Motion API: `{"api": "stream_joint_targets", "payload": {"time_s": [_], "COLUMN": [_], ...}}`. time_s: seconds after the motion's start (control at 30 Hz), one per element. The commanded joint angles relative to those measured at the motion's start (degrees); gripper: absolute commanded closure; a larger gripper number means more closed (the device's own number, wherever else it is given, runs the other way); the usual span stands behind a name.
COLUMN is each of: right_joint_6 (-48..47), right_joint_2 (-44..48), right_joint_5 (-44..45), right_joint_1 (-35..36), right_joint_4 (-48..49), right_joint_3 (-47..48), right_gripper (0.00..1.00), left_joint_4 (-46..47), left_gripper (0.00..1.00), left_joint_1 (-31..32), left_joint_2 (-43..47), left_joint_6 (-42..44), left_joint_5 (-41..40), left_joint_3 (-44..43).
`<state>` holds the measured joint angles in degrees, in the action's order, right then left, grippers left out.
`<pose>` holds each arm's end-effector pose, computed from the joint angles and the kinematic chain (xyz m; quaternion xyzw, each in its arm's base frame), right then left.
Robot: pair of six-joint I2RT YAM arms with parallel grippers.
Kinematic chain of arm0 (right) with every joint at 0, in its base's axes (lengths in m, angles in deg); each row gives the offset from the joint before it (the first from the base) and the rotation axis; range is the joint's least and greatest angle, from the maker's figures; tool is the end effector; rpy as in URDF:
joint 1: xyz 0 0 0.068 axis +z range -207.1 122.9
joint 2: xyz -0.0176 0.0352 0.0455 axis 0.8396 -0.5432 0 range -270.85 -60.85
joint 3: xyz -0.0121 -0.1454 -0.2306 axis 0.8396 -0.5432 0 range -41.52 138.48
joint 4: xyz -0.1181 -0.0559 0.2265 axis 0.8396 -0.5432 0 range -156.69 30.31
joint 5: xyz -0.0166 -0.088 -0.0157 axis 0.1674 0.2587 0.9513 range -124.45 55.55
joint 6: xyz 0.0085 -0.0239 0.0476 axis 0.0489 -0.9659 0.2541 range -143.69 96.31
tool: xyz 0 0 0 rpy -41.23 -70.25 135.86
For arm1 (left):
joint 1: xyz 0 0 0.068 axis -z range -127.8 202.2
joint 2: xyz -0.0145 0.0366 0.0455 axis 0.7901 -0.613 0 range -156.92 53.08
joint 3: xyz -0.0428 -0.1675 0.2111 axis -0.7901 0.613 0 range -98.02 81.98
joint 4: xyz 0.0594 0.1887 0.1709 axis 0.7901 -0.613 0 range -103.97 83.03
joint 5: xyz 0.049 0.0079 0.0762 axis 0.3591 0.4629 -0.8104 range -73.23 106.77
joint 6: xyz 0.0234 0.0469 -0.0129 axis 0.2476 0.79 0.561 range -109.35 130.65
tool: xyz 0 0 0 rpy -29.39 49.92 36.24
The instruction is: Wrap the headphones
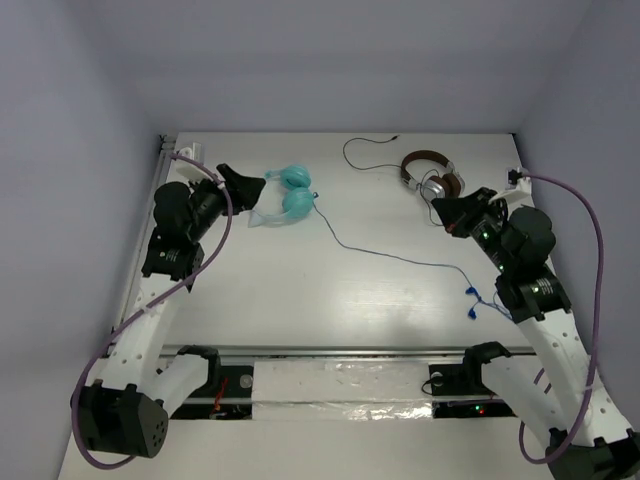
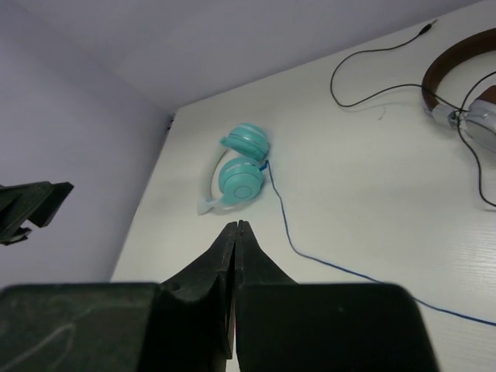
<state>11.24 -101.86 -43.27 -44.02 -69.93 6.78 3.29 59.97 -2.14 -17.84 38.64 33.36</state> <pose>0.1597 0.0427 0.3717 0.0851 0.7199 0.3302 0.6045 0.2227 -0.0439 0.3685 0.0153 0.6857 -0.3462 0.6401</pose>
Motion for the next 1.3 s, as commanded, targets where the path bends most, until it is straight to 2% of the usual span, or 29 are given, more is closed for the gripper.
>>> {"api": "stream_joint_targets", "payload": {"time_s": [0.0,0.03,0.1,0.13,0.17,0.27,0.33,0.47,0.5,0.6,0.67,0.73,0.77,0.8,0.83,0.87,0.93,0.97,1.03,1.13,1.27], "right_joint_6": [0.1,0.3,0.7,0.8,1.0,1.6,2.0,1.3,0.0,-1.4,-1.2,-1.4,-1.7,-2.5,-2.7,-2.9,-2.9,-3.0,-3.1,-3.6,-3.9], "right_joint_2": [-0.6,-0.9,-2.0,-2.5,-3.0,-5.4,-7.1,-10.7,-11.8,-15.4,-15.7,-15.8,-15.9,-16.0,-16.0,-15.9,-15.2,-15.1,-15.0,-14.8,-14.1], "right_joint_5": [-4.1,-5.0,-7.1,-7.7,-8.2,-8.8,-8.2,-0.1,5.0,12.5,12.7,12.2,12.2,12.3,12.5,12.3,11.3,10.8,9.8,9.3,9.2], "right_joint_1": [-0.3,-0.3,-0.3,-0.3,-0.3,0.2,1.6,8.5,10.5,17.0,17.7,17.7,17.7,17.7,17.7,17.7,17.7,17.7,17.7,17.7,17.7], "right_joint_4": [3.4,5.1,6.8,8.0,8.6,9.5,11.5,11.1,10.4,8.5,9.6,11.3,11.1,10.9,10.7,10.8,11.4,11.6,11.9,11.7,11.9], "right_joint_3": [0.6,0.0,-0.6,-0.7,-1.0,-0.8,-0.9,-0.3,1.4,2.9,1.9,1.3,0.9,0.8,0.8,0.1,-0.6,-1.0,-2.1,-2.6,-3.5], "right_gripper": [1.0,1.0,1.0,1.0,1.0,1.0,1.0,1.0,1.0,1.0,1.0,1.0,1.0,0.99,0.96,0.88,0.79,0.71,0.64,0.62,0.62], "left_joint_4": [-1.1,-1.8,-3.9,-4.7,-5.7,-9.0,-10.2,-12.5,-12.6,-12.2,-12.0,-11.8,-11.1,-11.0,-11.0,-10.8,-10.6,-9.2,-10.2,-11.9,-10.8], "left_gripper": [0.42,0.44,0.57,0.63,0.76,0.96,1.0,1.0,1.0,1.0,1.0,0.89,0.73,0.65,0.6,0.54,0.51,0.48,0.48,0.49,0.5], "left_joint_1": [0.0,0.0,0.0,0.0,0.0,0.0,0.0,0.0,0.0,0.5,1.0,1.0,1.0,1.0,1.0,1.5,1.5,1.5,1.5,1.5,1.5], "left_joint_2": [0.5,0.1,-0.3,-0.7,-0.9,-4.1,-7.9,-14.1,-15.3,-20.3,-21.9,-24.2,-25.2,-26.1,-28.3,-29.4,-33.3,-35.1,-41.0,-47.1,-50.2], "left_joint_6": [1.6,2.1,1.8,1.2,0.9,0.7,0.3,-0.2,-0.7,-1.6,-1.7,-2.2,-2.4,-2.8,-3.0,-3.0,-2.6,-1.8,0.4,2.9,4.8], "left_joint_5": [-4.6,-6.6,-9.9,-13.9,-15.3,-19.2,-21.0,-24.7,-24.9,-25.8,-27.8,-29.7,-30.0,-30.0,-30.4,-31.3,-32.6,-32.5,-33.7,-34.4,-33.3], "left_joint_3": [-3.1,-3.8,-4.2,-4.3,-4.3,-5.3,-7.0,-8.4,-8.7,-10.2,-10.7,-11.1,-11.2,-11.6,-12.7,-13.3,-15.4,-16.4,-20.4,-23.9,-23.9]}}
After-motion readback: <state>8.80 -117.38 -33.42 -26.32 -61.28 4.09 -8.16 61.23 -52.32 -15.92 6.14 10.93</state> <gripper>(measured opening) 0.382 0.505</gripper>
